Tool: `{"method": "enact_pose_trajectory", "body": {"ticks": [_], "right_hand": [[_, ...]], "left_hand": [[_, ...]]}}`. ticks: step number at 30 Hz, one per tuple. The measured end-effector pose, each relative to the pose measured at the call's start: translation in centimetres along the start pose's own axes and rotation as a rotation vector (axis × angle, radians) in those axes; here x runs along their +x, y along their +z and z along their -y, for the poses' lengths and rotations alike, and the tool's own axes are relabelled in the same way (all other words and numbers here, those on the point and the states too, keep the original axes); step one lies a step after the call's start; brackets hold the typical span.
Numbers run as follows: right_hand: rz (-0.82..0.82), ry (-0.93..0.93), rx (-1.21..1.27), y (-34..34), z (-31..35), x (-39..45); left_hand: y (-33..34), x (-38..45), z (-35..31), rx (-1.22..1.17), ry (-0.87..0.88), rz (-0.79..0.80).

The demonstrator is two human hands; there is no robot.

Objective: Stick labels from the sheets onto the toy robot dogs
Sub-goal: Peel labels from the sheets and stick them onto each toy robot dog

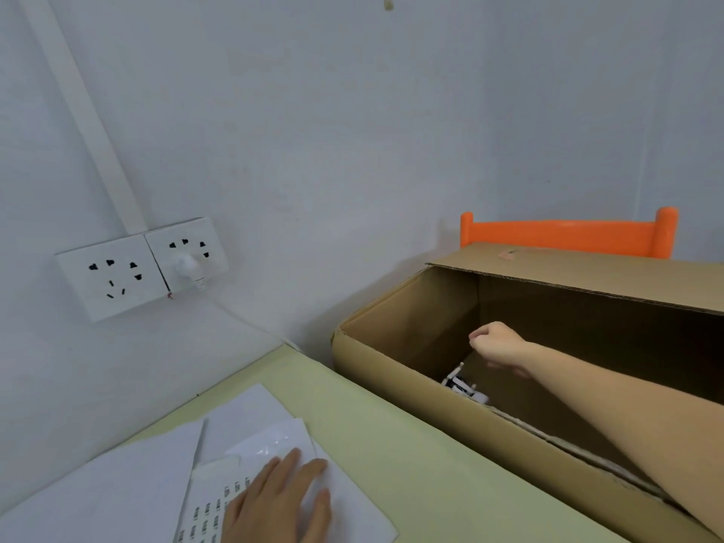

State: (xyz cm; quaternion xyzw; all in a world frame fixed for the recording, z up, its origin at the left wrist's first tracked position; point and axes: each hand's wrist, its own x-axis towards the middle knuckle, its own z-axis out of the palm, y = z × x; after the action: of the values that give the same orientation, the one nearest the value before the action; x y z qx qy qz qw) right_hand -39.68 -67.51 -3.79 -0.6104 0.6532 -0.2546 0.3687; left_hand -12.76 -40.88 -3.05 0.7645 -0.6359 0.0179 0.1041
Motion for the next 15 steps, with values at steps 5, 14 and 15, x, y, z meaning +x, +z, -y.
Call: {"method": "enact_pose_trajectory", "body": {"ticks": [5, 14, 15], "right_hand": [[-0.028, -0.179, -0.011, 0.1, 3.3, -4.2], [-0.123, -0.751, 0.12, 7.1, 14.2, -18.8], [-0.082, -0.793, 0.108, 8.3, 14.9, -20.5]], "left_hand": [[-2.1, -0.1, 2.6, -0.868, -0.161, -0.008], [-4.5, -1.3, 6.0, -1.594, -0.512, -0.426], [-5.0, -2.0, 6.3, -1.558, -0.483, -0.445]]}}
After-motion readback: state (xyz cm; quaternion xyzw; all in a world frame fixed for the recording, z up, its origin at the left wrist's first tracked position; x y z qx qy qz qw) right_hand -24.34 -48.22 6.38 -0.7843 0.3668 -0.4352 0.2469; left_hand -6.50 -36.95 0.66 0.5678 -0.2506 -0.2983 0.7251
